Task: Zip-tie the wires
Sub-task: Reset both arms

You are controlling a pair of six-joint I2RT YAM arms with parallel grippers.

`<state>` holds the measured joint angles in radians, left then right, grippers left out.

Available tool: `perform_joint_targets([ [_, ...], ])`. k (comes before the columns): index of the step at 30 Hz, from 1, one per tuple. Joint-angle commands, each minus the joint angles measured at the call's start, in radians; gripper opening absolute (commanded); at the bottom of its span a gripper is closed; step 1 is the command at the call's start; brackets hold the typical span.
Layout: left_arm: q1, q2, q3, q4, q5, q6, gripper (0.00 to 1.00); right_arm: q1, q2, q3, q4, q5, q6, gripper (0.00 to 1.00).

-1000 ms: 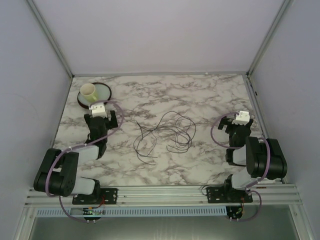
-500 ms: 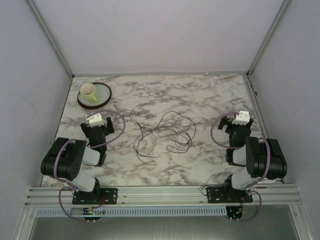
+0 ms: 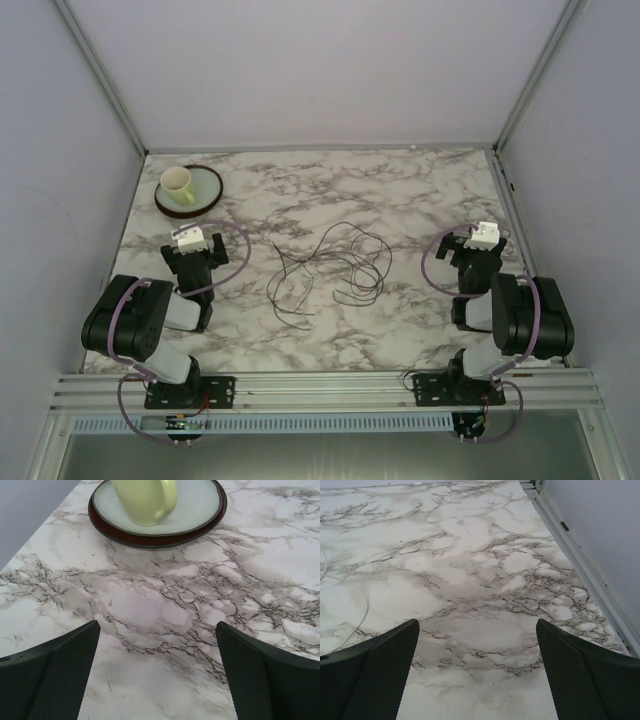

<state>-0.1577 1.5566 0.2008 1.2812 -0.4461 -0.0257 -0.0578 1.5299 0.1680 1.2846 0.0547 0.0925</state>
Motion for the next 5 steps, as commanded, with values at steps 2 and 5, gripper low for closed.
perform_joint_targets([
  [2, 0.003, 0.000, 0.018, 0.061, -0.001, -0.005, 1.00, 0.008, 0.005, 0.025, 0.050, -0.002, -0.003, 0.99],
  [5, 0.003, -0.002, 0.016, 0.061, -0.001, -0.005, 1.00, 0.007, 0.004, 0.025, 0.049, -0.002, -0.003, 0.99],
])
